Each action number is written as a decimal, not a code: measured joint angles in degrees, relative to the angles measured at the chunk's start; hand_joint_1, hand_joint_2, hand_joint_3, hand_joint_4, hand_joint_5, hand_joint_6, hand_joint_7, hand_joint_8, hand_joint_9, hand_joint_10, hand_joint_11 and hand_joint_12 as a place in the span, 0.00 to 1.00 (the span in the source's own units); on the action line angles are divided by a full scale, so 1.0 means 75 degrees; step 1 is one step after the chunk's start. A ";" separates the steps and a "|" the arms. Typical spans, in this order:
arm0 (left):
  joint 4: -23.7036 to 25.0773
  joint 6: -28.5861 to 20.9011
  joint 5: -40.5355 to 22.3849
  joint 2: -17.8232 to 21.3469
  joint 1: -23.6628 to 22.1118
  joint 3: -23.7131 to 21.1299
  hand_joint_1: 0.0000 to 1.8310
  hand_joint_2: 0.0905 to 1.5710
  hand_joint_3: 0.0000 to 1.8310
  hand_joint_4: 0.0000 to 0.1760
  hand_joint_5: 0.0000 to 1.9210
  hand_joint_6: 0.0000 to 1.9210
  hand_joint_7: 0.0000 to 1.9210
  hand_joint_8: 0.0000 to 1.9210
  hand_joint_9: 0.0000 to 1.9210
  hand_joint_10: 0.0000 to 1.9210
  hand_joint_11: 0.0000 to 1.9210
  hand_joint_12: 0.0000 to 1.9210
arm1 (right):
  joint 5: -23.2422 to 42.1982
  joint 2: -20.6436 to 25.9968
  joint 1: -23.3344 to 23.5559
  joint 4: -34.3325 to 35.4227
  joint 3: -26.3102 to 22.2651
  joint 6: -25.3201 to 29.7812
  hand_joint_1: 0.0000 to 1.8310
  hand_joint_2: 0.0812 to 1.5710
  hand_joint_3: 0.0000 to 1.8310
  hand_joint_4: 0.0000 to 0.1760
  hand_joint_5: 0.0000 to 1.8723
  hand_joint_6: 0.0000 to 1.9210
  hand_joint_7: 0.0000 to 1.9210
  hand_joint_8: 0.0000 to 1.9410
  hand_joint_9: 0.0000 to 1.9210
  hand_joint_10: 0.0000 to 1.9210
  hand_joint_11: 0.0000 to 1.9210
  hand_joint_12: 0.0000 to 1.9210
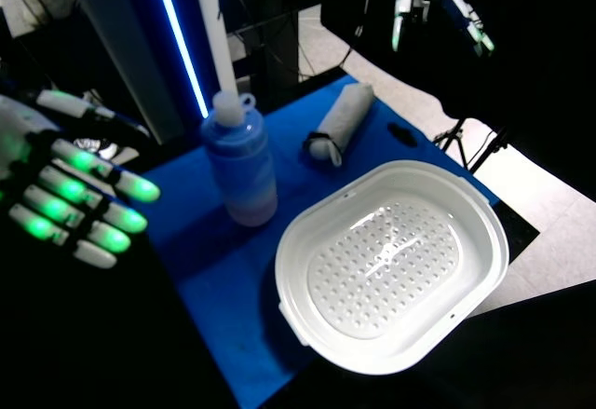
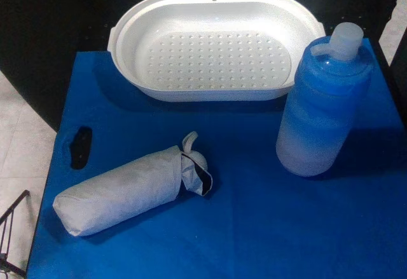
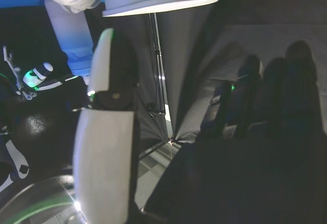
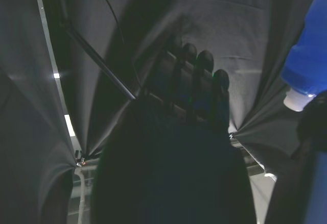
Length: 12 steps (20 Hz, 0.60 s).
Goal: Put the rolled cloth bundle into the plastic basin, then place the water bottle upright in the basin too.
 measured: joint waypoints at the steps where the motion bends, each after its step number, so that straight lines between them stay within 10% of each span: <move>1: 0.0017 -0.0009 0.0000 0.0000 0.0000 0.0000 0.02 0.72 0.00 0.74 0.10 0.00 0.09 0.00 0.09 0.01 0.08 0.15 | -0.0003 0.0000 0.0000 0.0000 0.0000 -0.0003 0.13 0.97 0.00 0.00 0.18 0.00 0.18 0.00 0.14 0.00 0.00 0.32; 5: 0.0204 -0.0020 0.0149 -0.0102 0.0000 0.0009 0.27 0.55 0.00 0.84 0.08 0.00 0.08 0.00 0.07 0.00 0.03 0.11 | -0.0061 -0.0032 0.0000 -0.0003 0.0000 -0.0067 0.13 0.96 0.00 0.00 0.18 0.00 0.17 0.00 0.14 0.00 0.00 0.34; 6: 0.0303 -0.0020 0.0262 -0.0105 0.0000 0.0009 0.30 0.50 0.00 0.97 0.07 0.00 0.07 0.00 0.06 0.00 0.04 0.12 | -0.0096 -0.0032 0.0000 -0.0003 0.0000 -0.0067 0.13 0.96 0.00 0.00 0.18 0.00 0.17 0.00 0.15 0.00 0.00 0.35; 12: 0.1338 -0.0137 0.0510 0.0041 -0.0647 0.0204 0.38 0.45 0.00 1.00 0.05 0.00 0.04 0.00 0.05 0.00 0.06 0.09 | -0.0166 -0.0029 0.0000 -0.0003 0.0000 -0.0079 0.21 0.95 0.00 0.00 0.18 0.00 0.18 0.00 0.15 0.00 0.00 0.34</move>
